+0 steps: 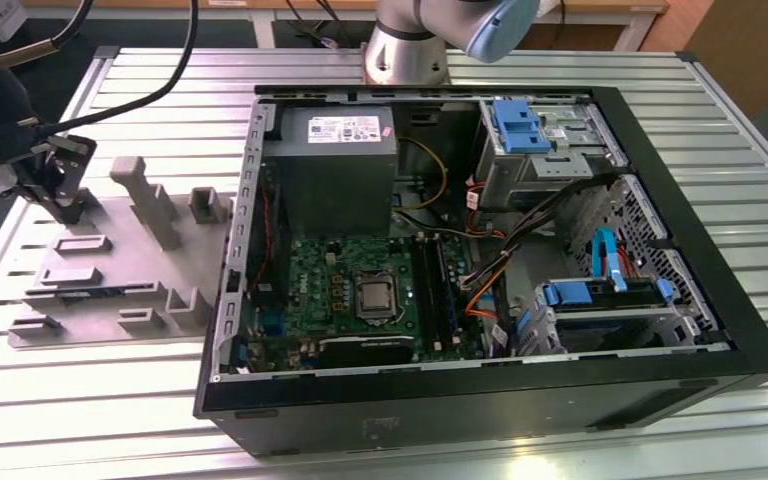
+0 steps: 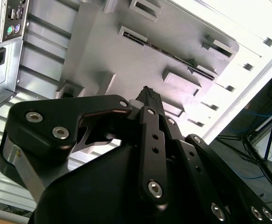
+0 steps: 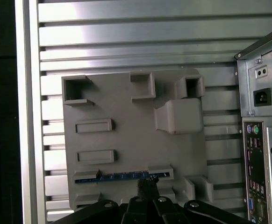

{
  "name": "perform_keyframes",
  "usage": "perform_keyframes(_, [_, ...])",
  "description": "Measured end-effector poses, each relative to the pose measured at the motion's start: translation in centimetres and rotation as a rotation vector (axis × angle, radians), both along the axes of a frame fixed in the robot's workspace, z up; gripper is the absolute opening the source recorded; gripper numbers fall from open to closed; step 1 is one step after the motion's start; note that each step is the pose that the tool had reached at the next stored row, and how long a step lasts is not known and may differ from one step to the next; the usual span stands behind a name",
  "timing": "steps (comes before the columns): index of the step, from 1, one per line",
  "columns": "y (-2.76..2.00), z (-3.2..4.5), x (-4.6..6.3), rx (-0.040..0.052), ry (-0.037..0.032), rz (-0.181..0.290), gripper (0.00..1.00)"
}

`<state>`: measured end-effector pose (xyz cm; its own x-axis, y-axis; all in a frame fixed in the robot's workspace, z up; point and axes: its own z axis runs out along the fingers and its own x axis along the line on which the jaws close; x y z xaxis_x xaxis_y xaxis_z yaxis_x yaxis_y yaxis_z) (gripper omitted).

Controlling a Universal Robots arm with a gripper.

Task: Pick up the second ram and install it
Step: 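Pick up the second ram and move it above second insertion slot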

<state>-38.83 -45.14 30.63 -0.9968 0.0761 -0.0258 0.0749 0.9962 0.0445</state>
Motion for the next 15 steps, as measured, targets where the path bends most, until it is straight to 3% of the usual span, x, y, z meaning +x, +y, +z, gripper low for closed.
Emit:
perform_keyframes(10, [0.00,-0.02,0.00,-0.0001,0.0000,0.002,0.11])
perform_keyframes(15, [0.00,-0.11,0.00,0.0000,0.0000,0.038,0.11])
